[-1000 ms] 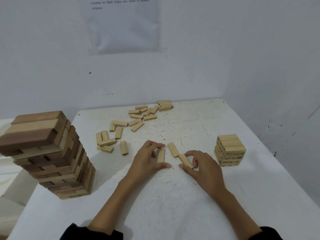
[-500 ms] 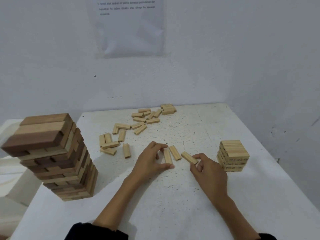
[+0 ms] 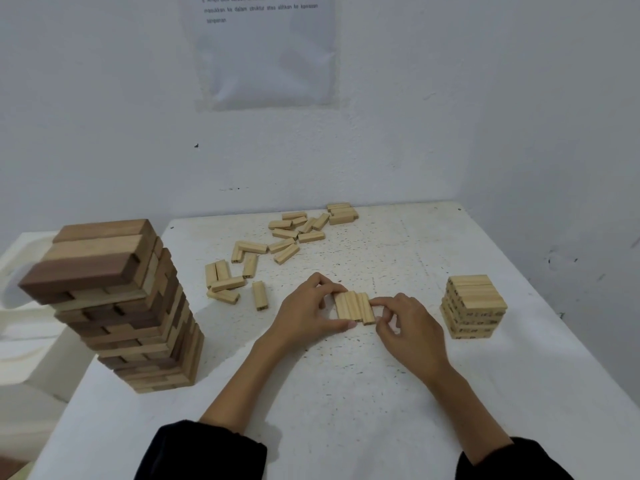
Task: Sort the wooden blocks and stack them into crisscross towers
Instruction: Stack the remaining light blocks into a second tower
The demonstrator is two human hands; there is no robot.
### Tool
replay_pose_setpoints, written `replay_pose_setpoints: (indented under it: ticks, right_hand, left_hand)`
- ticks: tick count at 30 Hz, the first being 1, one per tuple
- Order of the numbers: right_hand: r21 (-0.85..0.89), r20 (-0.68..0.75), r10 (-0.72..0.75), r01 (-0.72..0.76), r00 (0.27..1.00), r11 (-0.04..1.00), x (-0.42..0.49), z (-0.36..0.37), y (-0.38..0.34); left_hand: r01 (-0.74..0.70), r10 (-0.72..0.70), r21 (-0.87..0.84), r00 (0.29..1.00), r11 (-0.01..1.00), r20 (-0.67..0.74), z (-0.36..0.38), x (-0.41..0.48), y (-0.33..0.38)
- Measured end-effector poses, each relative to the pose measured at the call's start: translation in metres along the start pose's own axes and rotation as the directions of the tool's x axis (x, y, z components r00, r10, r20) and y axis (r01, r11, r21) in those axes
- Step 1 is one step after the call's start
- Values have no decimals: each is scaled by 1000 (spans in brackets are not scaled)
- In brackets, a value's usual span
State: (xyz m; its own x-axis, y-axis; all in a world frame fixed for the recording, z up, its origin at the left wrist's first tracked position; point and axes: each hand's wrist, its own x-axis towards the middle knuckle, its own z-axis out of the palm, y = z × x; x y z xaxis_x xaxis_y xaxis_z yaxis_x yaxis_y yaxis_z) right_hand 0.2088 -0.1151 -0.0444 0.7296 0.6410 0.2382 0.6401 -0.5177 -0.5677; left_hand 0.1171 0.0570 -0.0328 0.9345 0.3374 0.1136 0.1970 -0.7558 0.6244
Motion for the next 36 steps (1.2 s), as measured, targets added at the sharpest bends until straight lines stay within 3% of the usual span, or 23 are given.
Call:
replay_pose_setpoints:
  ticks: [6, 13, 20, 36]
  right_hand:
    - [108, 53, -64, 58, 997, 992, 4, -4, 11]
    - [96, 235, -215, 197, 948, 976, 12, -5, 13]
    - [234, 273, -239, 177, 932, 956, 25, -6, 15]
    - [225, 372, -258, 183, 892, 957, 46, -7, 15]
  left_hand:
    - [-32, 37, -61, 997, 998, 72, -6, -4, -7]
    - [-41, 45, -69, 997, 997, 56, -7, -4, -6]
    - [-34, 41, -114, 997, 993, 59, -6, -7, -6]
    - [-22, 21, -150, 1000, 989, -3, -3, -10, -5]
